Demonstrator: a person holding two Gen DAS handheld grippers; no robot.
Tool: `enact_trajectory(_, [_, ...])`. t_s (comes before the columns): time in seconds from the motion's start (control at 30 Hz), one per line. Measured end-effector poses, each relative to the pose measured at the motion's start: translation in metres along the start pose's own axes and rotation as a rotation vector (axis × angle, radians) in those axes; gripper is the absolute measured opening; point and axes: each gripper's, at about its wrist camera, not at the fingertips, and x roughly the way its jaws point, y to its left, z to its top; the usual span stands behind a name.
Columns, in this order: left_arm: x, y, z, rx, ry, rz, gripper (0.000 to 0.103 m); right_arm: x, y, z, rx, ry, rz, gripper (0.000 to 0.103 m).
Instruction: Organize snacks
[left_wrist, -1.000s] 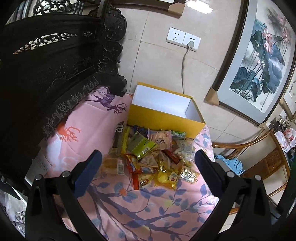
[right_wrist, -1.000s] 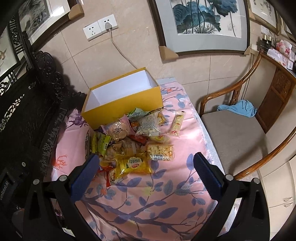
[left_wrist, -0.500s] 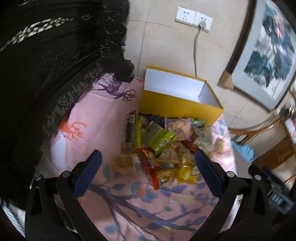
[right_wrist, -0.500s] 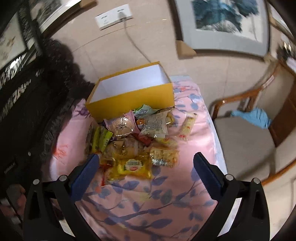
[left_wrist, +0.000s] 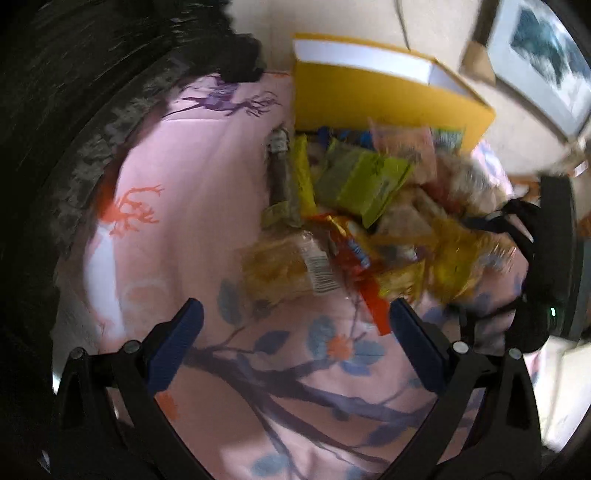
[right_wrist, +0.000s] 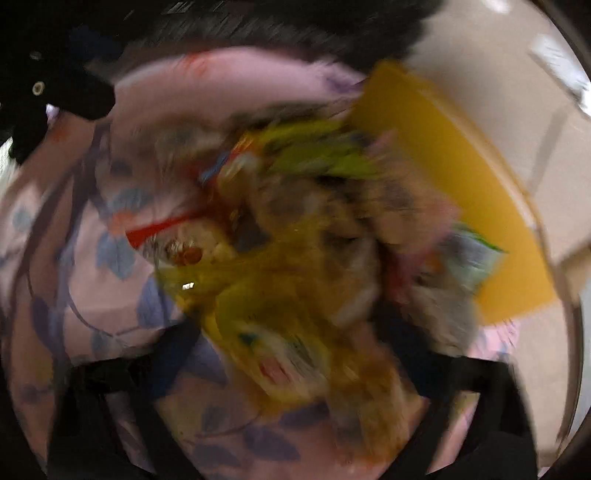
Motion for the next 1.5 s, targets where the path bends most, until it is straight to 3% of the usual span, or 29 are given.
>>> enact_trajectory(0.03, [0.007, -0.001, 0.001, 0.026, 0.004, 0.007, 0.101, 0.0, 0.0, 0.001, 0.0, 0.006, -0.022, 0.044])
enact_trajectory(0.1, [0.018, -0.005, 0.005, 0.098, -0.035, 0.006, 0.101, -0.005, -0.013, 0.001, 0.089, 0.034, 0.021, 0.04])
enact_trajectory(0.17, [0.029, -0.006, 0.006, 0.158, -0.092, 0.017, 0.101, -0.021, -0.038, -0.01, 0.365, 0.046, 0.153, 0.039])
enact_trajectory(0.2, [0.039, -0.007, 0.007, 0.213, -0.119, 0.002, 0.101, -0.03, -0.046, -0.021, 0.473, 0.048, 0.177, 0.039])
enact_trajectory(0.33, [0.089, -0.009, 0.008, 0.33, -0.051, -0.023, 0.101, -0.066, -0.046, -0.049, 0.65, 0.024, 0.121, 0.039])
enact_trajectory(0.4, [0.094, -0.014, 0.001, 0.353, -0.139, 0.004, 0.101, -0.087, -0.047, -0.067, 0.771, -0.005, 0.117, 0.039])
enact_trajectory(0.5, [0.095, -0.012, -0.002, 0.288, -0.184, 0.001, 0.101, -0.107, -0.047, -0.079, 0.883, -0.044, 0.093, 0.039])
enact_trajectory(0.63, [0.096, -0.016, 0.001, 0.26, -0.176, 0.009, 0.099, -0.117, -0.045, -0.08, 0.915, -0.052, 0.057, 0.039])
enact_trajectory(0.77, [0.085, -0.018, 0.005, 0.246, -0.12, 0.022, 0.067, -0.12, -0.05, -0.077, 0.909, -0.064, 0.09, 0.039])
enact_trajectory(0.8, [0.078, -0.015, 0.002, 0.227, -0.122, 0.012, 0.044, -0.125, -0.046, -0.074, 0.89, -0.071, 0.084, 0.039])
enact_trajectory(1.07, [0.03, -0.006, -0.005, 0.089, -0.16, 0.022, 0.044, -0.147, -0.025, -0.056, 0.846, -0.129, 0.092, 0.039])
enact_trajectory(1.27, [-0.035, -0.006, -0.007, -0.014, -0.264, -0.197, 0.044, -0.175, -0.022, -0.048, 0.877, -0.243, 0.051, 0.039])
enact_trajectory(1.5, [-0.083, -0.021, 0.026, 0.022, -0.349, -0.294, 0.045, -0.208, -0.06, -0.034, 0.873, -0.408, -0.051, 0.039])
